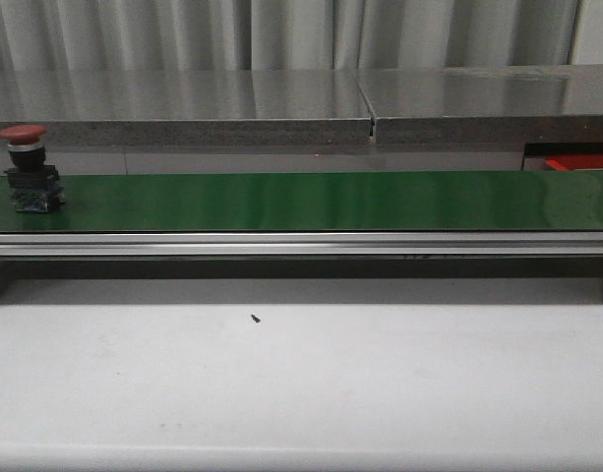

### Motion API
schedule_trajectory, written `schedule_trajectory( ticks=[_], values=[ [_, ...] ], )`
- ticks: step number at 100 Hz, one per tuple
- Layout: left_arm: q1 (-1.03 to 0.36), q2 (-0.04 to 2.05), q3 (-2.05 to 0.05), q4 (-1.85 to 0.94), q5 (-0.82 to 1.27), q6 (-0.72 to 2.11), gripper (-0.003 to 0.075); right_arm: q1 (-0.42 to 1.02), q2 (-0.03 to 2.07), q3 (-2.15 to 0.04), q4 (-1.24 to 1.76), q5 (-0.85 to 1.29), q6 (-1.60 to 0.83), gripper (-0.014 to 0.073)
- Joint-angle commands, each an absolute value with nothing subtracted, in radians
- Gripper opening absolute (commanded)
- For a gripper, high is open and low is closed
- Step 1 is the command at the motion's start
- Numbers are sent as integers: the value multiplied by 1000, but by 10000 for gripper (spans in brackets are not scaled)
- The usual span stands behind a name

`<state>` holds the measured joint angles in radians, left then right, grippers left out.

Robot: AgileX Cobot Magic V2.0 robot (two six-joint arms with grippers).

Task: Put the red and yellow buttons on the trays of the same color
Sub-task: 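Set the red button on the green belt and open the left gripper, then grasp a yellow button from the cluster with the left gripper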

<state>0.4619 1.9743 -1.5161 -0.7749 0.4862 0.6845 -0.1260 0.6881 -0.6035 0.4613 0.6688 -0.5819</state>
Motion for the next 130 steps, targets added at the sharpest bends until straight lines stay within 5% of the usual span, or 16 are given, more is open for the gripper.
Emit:
schedule_trajectory(
  ticks=[1, 85, 96, 114, 130],
  values=[
    [464, 1970, -1604, -771, 463, 683, 663, -124, 685, -630, 481, 620, -588, -66],
    [464, 2255, -1869, -687, 463, 548, 640, -124, 685, -630, 481, 620, -588, -66],
    [464, 2255, -1869, -687, 457, 548, 489, -124, 685, -630, 481, 620, -588, -66],
    [464, 2245, -1869, -687, 472, 548, -14, -124, 685, -630, 481, 620, -588, -66],
    [462, 2185, -1869, -687, 510, 558, -19, -124, 685, -630, 481, 620, -588, -66]
  ],
)
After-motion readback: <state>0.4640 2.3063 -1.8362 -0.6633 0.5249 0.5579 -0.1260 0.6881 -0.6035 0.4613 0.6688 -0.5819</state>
